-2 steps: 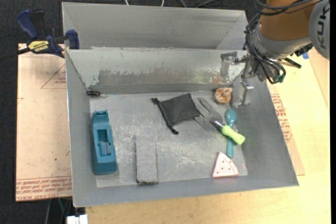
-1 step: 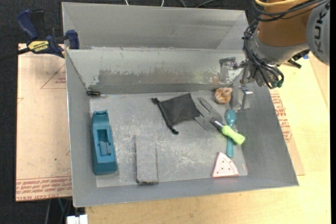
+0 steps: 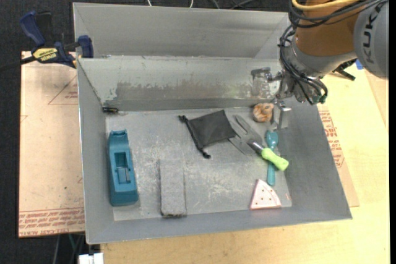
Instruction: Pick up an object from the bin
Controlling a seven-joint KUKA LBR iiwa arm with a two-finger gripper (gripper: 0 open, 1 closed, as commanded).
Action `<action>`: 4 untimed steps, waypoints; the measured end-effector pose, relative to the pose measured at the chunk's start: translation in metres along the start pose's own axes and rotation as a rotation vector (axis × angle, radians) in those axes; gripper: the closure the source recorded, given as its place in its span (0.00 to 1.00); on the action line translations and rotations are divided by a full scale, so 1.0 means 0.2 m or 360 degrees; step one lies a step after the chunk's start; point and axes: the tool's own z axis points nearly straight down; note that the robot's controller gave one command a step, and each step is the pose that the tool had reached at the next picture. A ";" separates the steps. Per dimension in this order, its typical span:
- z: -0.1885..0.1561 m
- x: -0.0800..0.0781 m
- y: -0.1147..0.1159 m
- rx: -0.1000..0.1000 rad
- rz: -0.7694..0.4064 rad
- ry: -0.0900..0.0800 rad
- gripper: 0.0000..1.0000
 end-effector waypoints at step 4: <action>0.66 0.05 0.29 0.0003 0.0145 -0.0014 1.00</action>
Offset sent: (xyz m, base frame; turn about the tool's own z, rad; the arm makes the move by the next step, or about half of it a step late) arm -0.0219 0.0505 -0.1225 0.0825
